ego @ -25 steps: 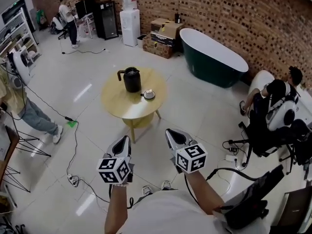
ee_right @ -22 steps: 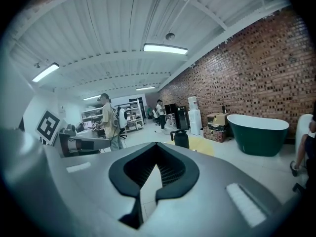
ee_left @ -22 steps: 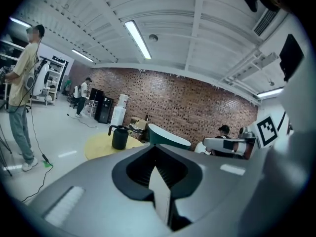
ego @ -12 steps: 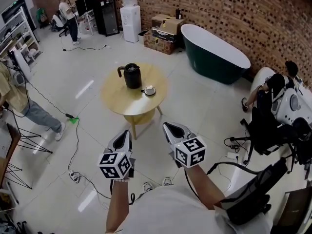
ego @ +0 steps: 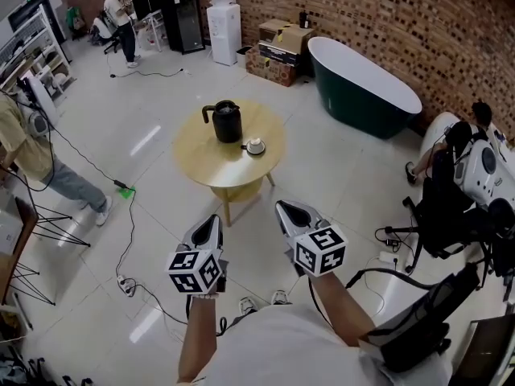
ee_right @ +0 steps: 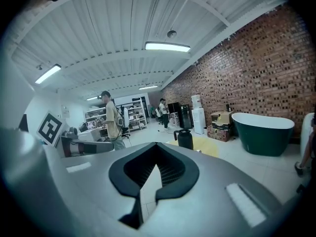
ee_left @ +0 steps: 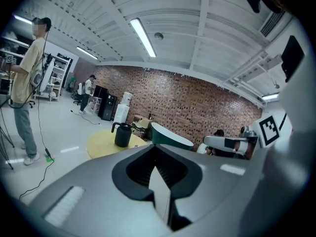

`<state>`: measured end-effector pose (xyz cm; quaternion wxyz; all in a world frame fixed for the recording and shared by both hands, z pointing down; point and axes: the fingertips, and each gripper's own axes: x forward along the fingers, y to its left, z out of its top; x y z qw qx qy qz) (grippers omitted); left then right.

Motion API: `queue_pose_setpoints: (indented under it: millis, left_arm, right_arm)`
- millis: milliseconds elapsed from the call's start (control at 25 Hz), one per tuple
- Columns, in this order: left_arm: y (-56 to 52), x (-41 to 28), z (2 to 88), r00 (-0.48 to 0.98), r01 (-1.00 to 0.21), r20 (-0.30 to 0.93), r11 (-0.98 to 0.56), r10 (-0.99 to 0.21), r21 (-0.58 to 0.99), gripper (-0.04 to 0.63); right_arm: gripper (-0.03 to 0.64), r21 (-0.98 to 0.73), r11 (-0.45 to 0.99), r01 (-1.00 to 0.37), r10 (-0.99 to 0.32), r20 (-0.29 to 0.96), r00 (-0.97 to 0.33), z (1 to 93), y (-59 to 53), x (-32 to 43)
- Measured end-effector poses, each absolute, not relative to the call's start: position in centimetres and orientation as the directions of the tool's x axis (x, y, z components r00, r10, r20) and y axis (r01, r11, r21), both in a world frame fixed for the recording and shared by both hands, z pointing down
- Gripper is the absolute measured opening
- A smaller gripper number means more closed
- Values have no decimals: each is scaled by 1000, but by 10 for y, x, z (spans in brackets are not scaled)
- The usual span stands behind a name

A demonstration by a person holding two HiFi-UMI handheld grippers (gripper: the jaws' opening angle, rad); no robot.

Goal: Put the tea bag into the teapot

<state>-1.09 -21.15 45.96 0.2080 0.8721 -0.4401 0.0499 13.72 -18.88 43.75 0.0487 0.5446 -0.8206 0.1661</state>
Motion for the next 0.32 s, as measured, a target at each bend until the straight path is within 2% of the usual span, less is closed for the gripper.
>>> queue_pose_setpoints:
  millis: [320]
  left_arm:
    - [-212, -12, 458, 617, -781, 265, -536, -741, 321, 12]
  right_arm:
    - [0, -218, 350, -911, -876, 268, -401, 441, -191, 132]
